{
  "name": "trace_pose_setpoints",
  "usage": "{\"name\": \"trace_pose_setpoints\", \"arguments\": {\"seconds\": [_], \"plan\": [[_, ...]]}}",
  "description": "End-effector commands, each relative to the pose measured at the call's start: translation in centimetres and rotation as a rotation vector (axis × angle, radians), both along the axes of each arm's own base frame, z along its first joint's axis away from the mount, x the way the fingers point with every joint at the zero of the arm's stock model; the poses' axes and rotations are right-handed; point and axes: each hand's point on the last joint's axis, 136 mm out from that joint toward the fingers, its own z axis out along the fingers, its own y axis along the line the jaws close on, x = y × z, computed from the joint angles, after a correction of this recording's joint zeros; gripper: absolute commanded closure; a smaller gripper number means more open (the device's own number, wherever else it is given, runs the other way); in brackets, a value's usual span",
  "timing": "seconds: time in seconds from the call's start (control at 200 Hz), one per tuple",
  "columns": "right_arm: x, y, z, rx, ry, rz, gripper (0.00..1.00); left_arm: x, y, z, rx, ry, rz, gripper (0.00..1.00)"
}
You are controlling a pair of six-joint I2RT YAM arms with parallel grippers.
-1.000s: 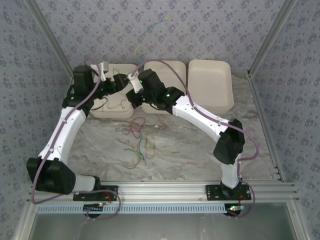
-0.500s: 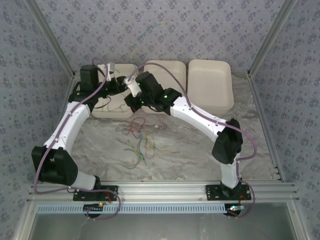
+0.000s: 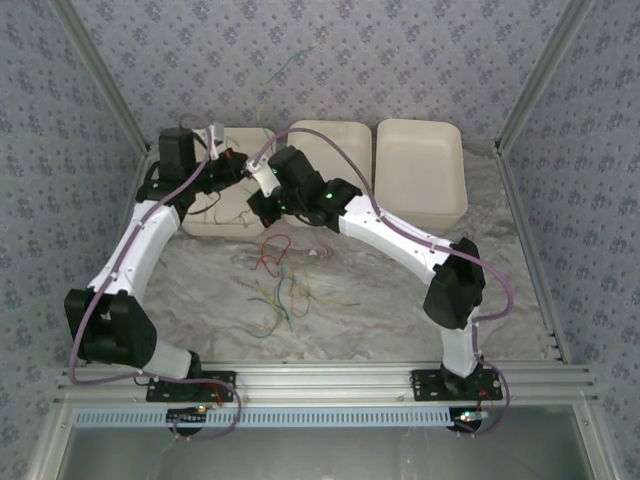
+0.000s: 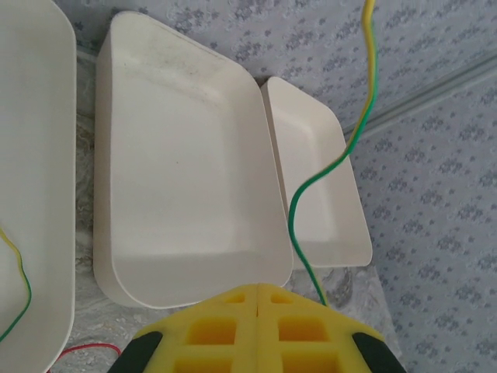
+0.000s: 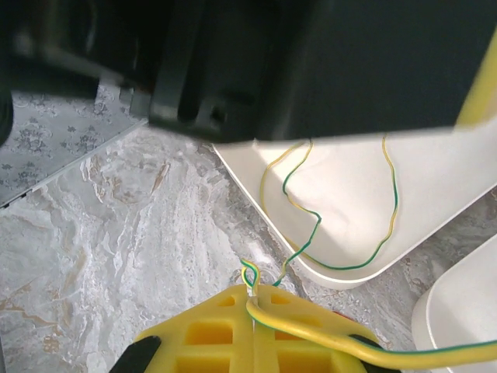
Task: Untangle the cables
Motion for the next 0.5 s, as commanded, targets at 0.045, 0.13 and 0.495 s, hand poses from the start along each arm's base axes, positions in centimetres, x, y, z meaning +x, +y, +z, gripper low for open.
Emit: {"name": "trace_pose_setpoints", "arguments": {"seconds": [0.045, 0.13, 0.495], "plan": [[-0.6, 0.0, 1.3, 0.02, -0.027, 0.026, 1.0, 0.7, 0.2, 2.1, -0.075, -0.045, -0.002, 0.98], [-0.8, 0.0, 1.0, 0.015, -0.022, 0.046, 1.0, 0.3, 0.2, 3.0, -0.073, -0.07, -0.025, 0.52], [-2.9, -0.2, 1.2, 0.03, -0.013, 0.209, 1.0, 0.4, 0.0, 4.0, -0.023, -0.057, -0.072, 0.19]]}}
